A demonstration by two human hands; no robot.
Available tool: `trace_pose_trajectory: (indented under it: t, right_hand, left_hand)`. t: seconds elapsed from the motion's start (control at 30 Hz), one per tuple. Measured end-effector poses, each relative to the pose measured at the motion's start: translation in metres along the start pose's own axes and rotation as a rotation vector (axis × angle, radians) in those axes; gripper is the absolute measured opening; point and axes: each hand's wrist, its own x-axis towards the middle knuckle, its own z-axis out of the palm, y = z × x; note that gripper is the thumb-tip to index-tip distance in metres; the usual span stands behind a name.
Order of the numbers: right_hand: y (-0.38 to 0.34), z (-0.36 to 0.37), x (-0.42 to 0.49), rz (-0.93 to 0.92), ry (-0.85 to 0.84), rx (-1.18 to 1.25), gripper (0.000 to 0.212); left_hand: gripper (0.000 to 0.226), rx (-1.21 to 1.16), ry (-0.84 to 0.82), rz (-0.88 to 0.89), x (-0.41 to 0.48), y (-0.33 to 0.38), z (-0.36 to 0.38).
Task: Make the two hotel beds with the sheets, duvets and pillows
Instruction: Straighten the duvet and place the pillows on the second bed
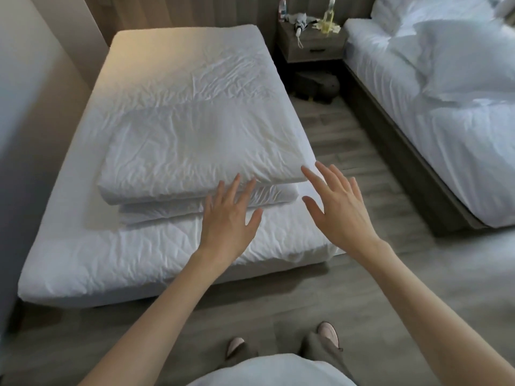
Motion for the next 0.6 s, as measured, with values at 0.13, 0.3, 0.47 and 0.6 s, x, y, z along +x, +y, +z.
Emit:
trace_pose_trajectory:
  t: [0.13,0.3,0.47,0.6]
  right_hand:
    - [0.047,-0.014,-0.001,0.006,0.011,-0.007,0.057]
    - [0.127,-0.033,0.006,-0.007,-0.043,0.003,0.057]
    - [0.202,-0.055,0.021,-0.085,-0.109,0.022,0.058]
    - [0.244,-0.075,0.050,-0.148,-0.131,0.063,0.057]
  left_hand:
    - [0.060,0.009,0.030,0.040,0.023,0.048,0.014]
    - [0.061,0.042,0.044,-0.016,0.062,0.124,0.051]
    - [0.061,0.016,0.046,-0.165,0.090,0.198,0.078]
    - [0.061,0.006,0.080,-0.262,0.113,0.238,0.085]
